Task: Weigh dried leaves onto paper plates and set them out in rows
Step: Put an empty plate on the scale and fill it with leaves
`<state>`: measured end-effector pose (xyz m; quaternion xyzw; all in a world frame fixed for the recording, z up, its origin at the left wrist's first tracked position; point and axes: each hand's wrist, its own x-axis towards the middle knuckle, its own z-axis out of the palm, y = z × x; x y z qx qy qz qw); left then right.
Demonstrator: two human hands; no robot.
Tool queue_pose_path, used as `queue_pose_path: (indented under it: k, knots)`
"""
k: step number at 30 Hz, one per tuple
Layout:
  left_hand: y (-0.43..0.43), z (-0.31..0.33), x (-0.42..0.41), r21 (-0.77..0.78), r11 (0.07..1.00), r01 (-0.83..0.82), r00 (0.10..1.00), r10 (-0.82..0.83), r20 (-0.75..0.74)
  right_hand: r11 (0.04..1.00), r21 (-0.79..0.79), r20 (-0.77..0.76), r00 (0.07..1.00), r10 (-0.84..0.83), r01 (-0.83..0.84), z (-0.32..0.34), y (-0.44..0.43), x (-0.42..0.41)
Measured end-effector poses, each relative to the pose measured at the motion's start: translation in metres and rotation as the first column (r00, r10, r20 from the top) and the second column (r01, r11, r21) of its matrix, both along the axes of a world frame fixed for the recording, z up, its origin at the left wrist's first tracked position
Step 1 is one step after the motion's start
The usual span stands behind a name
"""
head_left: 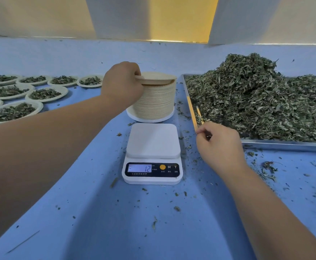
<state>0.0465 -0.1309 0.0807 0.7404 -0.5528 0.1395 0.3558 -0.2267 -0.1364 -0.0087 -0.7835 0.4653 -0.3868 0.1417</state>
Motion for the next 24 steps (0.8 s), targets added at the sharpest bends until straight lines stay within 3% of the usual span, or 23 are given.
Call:
queue_pose_path:
  k: [6,17,24]
  knots:
    - [0.011,0.002,-0.008,0.039,0.985,0.167,0.972,-0.171,0.158,1.0,-0.019,-0.003,1.0,-0.003,0.003,-0.001,-0.001,0.001]
    - [0.001,0.001,-0.013,0.086,0.975,0.207,0.976,-0.211,0.047,1.0,-0.023,0.002,1.0,-0.01,0.01,-0.004,-0.004,0.001]
    - [-0.004,0.014,-0.011,0.288,0.948,0.132,0.929,-0.22,0.297,1.0,-0.015,0.001,1.0,-0.006,0.006,-0.004,-0.005,0.002]
